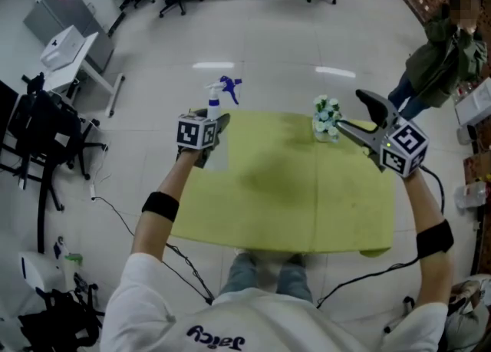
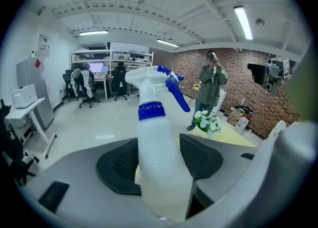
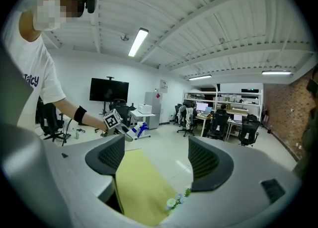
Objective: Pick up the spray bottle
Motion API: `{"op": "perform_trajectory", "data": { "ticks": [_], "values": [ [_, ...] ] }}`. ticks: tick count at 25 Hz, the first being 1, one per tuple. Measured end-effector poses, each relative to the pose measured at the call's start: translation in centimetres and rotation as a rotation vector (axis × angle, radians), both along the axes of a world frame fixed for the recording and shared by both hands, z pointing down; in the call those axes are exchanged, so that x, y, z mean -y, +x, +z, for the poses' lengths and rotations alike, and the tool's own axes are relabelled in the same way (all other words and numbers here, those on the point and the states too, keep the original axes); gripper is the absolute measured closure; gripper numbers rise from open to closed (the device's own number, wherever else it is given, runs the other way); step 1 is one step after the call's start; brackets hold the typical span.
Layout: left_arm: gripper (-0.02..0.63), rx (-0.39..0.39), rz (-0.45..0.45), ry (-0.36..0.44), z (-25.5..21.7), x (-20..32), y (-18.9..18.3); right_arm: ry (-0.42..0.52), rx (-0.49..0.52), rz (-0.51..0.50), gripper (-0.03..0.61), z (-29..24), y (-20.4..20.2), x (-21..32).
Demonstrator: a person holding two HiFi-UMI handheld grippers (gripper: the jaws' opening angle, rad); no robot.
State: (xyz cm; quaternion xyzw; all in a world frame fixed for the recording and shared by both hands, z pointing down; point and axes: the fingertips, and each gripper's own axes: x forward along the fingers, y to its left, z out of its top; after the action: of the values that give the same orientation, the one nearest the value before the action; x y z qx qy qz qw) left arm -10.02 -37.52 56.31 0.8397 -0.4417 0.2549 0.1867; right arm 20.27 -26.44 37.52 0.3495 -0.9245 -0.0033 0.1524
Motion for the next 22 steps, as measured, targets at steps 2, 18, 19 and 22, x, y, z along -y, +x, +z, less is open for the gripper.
{"op": "perform_trajectory", "data": {
  "ticks": [2,18,19,22],
  "values": [
    [0.367,-0.003,0.01,0.034,-1.5,-0.9,0.3,0.011,0.019,0.023,0.164,-0.3,1.4,-0.6],
    [0.367,-0.057,0.02,0.244,-11.7,-10.1,-0.2,0.117,0.105,0.153,0.164,-3.3,7.7,-8.4],
    [0.367,-0.052,0.02,0.258,-12.1,-10.6,-0.3,0.121,0.111,0.164,0.164,-3.2,8.2,-8.9],
    [0.367,-0.041,0.015,0.298,-13.2,-12.1,-1.0,0.13,0.128,0.203,0.164,-2.9,10.1,-10.4]
  ]
}}
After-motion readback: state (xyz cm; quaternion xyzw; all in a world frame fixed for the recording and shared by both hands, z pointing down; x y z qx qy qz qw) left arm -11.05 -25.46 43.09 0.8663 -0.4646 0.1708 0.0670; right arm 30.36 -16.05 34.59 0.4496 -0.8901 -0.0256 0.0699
